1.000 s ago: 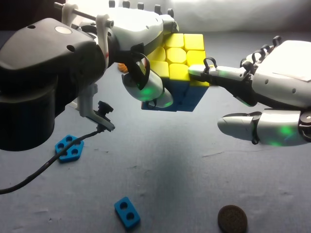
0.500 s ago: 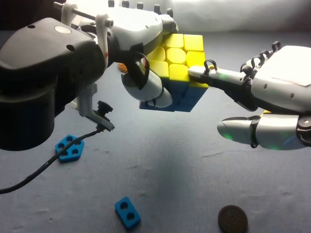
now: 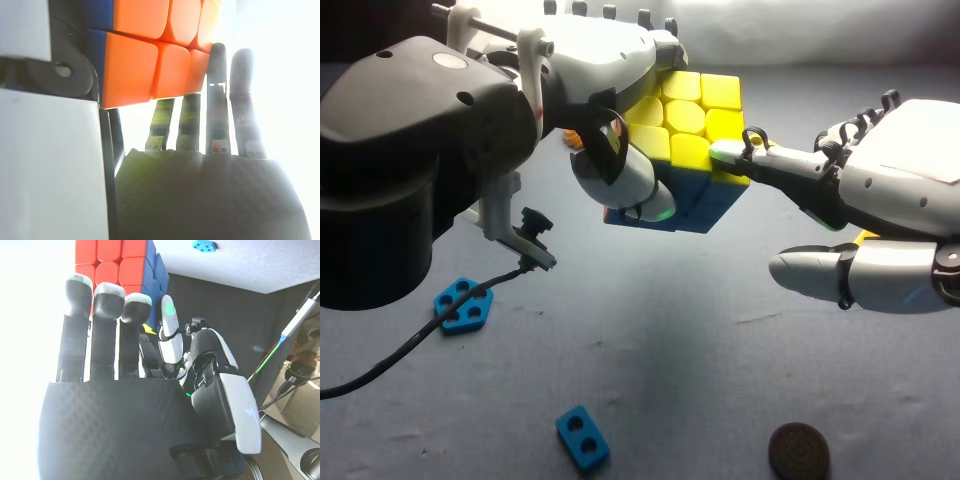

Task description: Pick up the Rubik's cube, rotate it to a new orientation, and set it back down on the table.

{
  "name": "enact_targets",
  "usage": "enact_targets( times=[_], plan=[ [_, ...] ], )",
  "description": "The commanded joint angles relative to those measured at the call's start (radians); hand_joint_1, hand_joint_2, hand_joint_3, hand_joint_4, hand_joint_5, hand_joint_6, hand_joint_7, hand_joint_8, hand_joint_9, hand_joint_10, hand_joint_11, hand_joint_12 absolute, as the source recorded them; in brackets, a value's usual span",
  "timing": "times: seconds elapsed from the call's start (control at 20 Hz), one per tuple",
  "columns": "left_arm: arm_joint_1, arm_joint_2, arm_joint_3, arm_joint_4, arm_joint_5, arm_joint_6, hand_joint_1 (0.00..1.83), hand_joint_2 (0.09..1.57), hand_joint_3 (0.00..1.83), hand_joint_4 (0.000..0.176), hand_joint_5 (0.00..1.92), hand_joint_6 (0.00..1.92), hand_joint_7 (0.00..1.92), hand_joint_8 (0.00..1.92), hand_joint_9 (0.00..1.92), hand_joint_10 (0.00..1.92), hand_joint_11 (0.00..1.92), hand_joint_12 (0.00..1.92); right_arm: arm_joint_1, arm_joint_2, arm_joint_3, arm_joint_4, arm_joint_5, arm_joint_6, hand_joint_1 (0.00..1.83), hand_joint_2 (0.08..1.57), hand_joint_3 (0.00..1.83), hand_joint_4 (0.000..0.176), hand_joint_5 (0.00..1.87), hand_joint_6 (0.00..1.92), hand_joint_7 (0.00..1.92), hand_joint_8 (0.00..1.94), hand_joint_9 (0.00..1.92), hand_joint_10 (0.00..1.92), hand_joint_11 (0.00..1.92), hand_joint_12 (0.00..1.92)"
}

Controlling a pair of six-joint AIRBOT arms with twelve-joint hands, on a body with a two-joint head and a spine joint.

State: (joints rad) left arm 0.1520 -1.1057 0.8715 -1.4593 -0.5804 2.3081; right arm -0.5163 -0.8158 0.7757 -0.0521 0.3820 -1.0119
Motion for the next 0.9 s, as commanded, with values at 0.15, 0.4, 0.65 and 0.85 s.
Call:
enact_targets(
  times=[0.15, 0.4, 0.65, 0.85],
  plan=[
    [-0.035, 0.005, -0.001, 0.067, -0.009, -0.036, 1.16, 1.15, 0.01, 0.000, 0.39, 1.02, 0.29, 1.41, 0.27, 1.50, 0.16, 1.72, -0.006, -0.006, 0.000, -0.034, 0.021, -0.007, 0.00, 1.38, 0.00, 0.000, 0.17, 0.01, 0.78, 1.94, 0.91, 1.92, 0.69, 1.92],
    [-0.035, 0.005, 0.000, 0.067, -0.009, -0.036, 1.18, 1.11, 0.00, 0.000, 0.45, 0.87, 0.29, 1.36, 0.25, 1.50, 0.15, 1.71, -0.006, -0.006, 0.000, -0.033, 0.041, -0.006, 0.00, 1.38, 0.00, 0.000, 0.16, 0.00, 0.71, 1.94, 0.84, 1.92, 0.65, 1.92],
    [-0.036, 0.005, -0.001, 0.067, -0.009, -0.036, 1.21, 1.09, 0.00, 0.000, 0.47, 0.94, 0.34, 1.36, 0.31, 1.46, 0.20, 1.68, -0.005, -0.006, 0.001, -0.033, 0.052, -0.006, 0.00, 1.39, 0.00, 0.000, 0.20, 0.01, 0.74, 1.94, 0.87, 1.92, 0.65, 1.92],
    [-0.037, 0.006, 0.002, 0.068, -0.010, -0.035, 1.20, 1.12, 0.00, 0.000, 0.43, 0.94, 0.33, 1.36, 0.31, 1.45, 0.21, 1.66, -0.004, -0.006, 0.001, -0.031, 0.061, -0.006, 0.00, 1.39, 0.00, 0.000, 0.16, 0.00, 0.70, 1.94, 0.83, 1.92, 0.59, 1.92]
  ],
)
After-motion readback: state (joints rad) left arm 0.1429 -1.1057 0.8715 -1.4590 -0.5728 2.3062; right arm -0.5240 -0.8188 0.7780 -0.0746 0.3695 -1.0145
